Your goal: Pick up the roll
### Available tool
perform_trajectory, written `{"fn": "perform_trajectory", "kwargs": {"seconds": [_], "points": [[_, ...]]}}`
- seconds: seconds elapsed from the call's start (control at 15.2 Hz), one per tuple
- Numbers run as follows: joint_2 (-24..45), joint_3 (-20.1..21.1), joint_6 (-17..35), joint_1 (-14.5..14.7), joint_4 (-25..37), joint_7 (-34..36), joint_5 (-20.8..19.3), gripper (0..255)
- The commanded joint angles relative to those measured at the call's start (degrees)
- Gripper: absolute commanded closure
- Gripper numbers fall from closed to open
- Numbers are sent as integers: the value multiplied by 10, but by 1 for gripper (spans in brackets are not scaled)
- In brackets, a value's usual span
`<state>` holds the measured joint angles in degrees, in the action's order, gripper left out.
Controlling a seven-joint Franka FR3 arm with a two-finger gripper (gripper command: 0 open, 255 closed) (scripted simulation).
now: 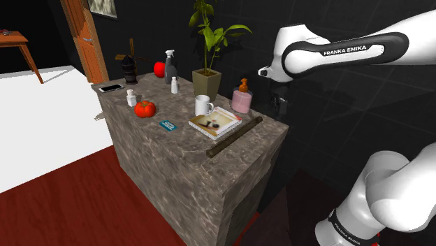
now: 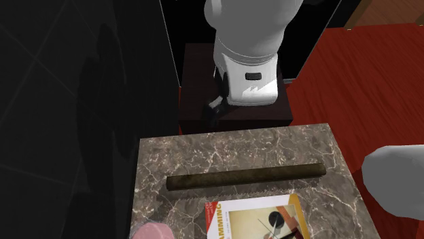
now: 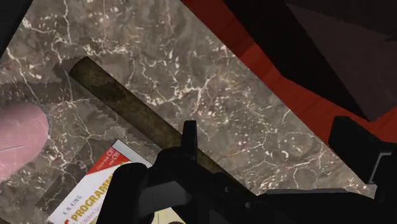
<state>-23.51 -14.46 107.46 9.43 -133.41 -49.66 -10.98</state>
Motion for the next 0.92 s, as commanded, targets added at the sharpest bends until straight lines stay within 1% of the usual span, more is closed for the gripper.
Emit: {"fn": "perform_trajectory", "kwargs": {"seconds": [0.0,0.2,0.4,0.73,0.86], "points": [[39,-19,32,17,8,-76,9,0],[104,-42,69,41,34,-185,34,0],[169,-53,98,61,64,-295,68,0],[270,-48,129,79,118,-472,128,0],[277,-45,137,78,116,-480,132,0]]}}
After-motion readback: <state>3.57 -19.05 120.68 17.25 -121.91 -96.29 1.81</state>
